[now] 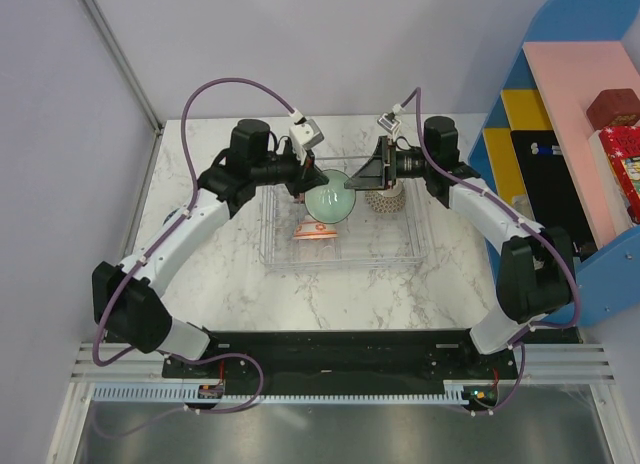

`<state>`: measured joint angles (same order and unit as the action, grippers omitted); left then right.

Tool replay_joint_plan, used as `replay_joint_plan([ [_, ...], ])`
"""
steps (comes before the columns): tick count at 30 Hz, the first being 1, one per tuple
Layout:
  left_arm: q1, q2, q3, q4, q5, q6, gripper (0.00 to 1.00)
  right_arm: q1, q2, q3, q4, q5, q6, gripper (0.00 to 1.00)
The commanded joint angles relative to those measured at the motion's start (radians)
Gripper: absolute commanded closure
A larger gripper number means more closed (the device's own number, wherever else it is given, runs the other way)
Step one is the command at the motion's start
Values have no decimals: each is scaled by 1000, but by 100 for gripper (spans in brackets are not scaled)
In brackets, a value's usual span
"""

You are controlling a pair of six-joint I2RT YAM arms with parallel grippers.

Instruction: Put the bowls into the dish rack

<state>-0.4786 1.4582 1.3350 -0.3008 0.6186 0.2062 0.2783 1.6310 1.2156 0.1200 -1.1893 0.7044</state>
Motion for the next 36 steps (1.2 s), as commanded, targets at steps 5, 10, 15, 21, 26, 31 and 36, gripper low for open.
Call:
replay_joint_plan([
  [5, -14, -47, 13, 97, -25, -10, 98, 24, -2, -1, 29, -78, -20, 3],
  [10, -20, -41, 20, 97, -23, -5, 98, 55, -14, 1, 26, -112, -22, 5],
  [15, -23, -42, 21, 97, -28, -5, 98, 68, -17, 5, 27, -125, -23, 8],
  [21, -25, -44, 16, 95, -26, -2, 98, 67, -19, 5, 33, -148, -34, 26],
  [26, -25, -42, 13, 97, -17, -1, 98, 67, -16, 7, 49, -176, -34, 53],
  [31, -26, -32, 13, 95, -10, -8, 98, 67, -26, 5, 67, -173, -33, 100],
  [36, -28, -32, 10, 91, -14, -7, 41, 61, -54, -8, 61, -118, -48, 100],
])
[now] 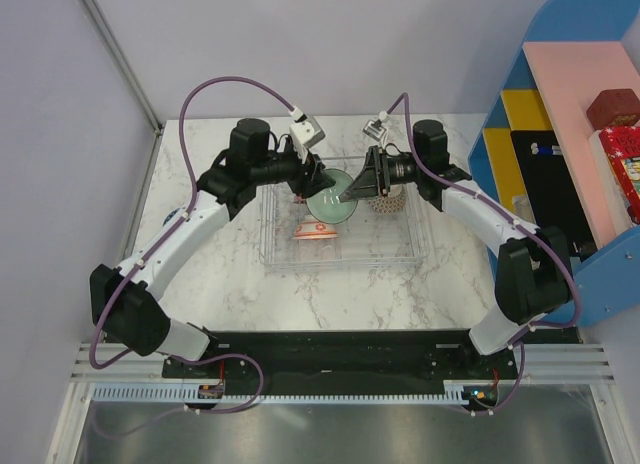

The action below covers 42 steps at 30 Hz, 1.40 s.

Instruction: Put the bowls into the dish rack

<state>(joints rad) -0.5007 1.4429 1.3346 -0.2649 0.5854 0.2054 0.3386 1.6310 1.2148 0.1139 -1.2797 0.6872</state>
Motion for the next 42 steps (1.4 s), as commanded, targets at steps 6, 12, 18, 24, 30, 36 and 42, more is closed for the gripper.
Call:
replay_joint_plan([
  [6, 8, -27, 3, 50, -19, 5, 15, -38, -66, -9, 41, 14, -49, 100],
  [12, 134, -71, -28, 38, 10, 3, 10, -78, -85, 35, -144, 69, -202, 100],
  [18, 373, -136, -116, -7, 19, -1, 8, -82, -77, 170, -635, 389, -635, 100],
  [24, 631, -185, -239, -74, -58, 2, 7, -72, -121, 144, -736, 764, -759, 100],
  [30, 835, -233, -317, -122, -119, 29, 7, 13, -143, 117, -801, 1055, -839, 100],
  [36, 979, -251, -408, -73, -59, -14, 7, 154, -131, 72, -798, 1338, -867, 100],
  [42, 1030, -271, -443, -40, -48, -26, 8, 235, -77, 60, -826, 1568, -856, 100],
])
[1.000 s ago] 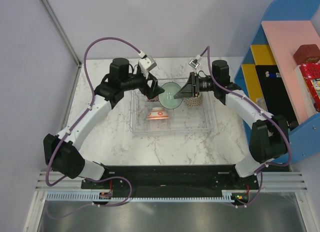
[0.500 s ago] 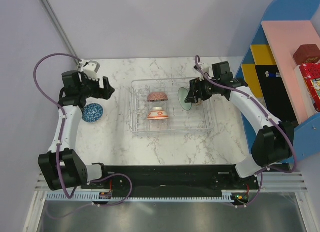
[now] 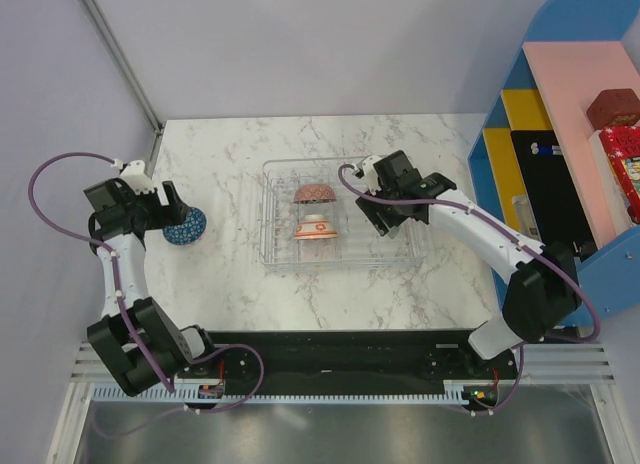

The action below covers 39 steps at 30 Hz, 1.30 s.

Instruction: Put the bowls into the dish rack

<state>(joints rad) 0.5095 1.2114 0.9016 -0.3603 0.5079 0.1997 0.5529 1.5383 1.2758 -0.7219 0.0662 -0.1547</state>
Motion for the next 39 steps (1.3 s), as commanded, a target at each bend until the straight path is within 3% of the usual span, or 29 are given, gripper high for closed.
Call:
replay_joint_plan([
  [1, 21, -44, -18, 58, 30, -20, 8, 30, 32, -1, 7, 250, -14, 100],
  [12, 34, -76, -53, 90, 12, -23, 8, 96, 195, 10, -25, 484, -9, 100],
  [23, 43, -64, -66, 112, 29, -25, 8, 151, 289, 3, -66, 532, -29, 98],
  [24, 44, -65, -67, 110, 29, -26, 8, 156, 292, 7, -70, 526, -32, 83],
  [29, 49, -66, -70, 113, 57, -26, 8, 171, 293, 10, -97, 482, -46, 53],
  [30, 52, -69, -70, 115, 57, -25, 8, 179, 296, 7, -97, 481, -46, 41],
  [34, 57, -75, -73, 116, 58, -25, 8, 197, 301, -6, -99, 478, -57, 25],
  [39, 63, -75, -73, 116, 73, -25, 8, 216, 286, -12, -105, 463, -68, 15],
])
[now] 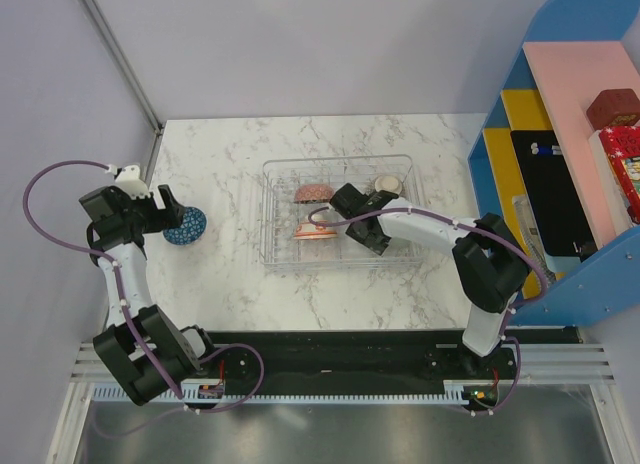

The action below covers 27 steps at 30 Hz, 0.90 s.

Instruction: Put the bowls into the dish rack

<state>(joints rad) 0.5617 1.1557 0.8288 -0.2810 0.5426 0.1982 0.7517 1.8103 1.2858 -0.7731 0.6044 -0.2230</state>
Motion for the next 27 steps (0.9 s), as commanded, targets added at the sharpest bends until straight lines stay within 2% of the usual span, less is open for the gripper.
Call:
replay_joint_plan([
  [1, 10, -19, -2, 37, 40, -23, 8, 17, 11, -23, -54, -77, -1, 14],
  [8, 17, -19, 0, 39, 51, -22, 8, 35, 6, -32, -54, -94, -16, 3],
  [15, 20, -16, 0, 39, 54, -20, 8, 38, -11, -17, -72, -95, -19, 2],
  [27, 24, -22, 1, 39, 56, -22, 8, 38, -81, 95, -150, -213, -16, 3],
])
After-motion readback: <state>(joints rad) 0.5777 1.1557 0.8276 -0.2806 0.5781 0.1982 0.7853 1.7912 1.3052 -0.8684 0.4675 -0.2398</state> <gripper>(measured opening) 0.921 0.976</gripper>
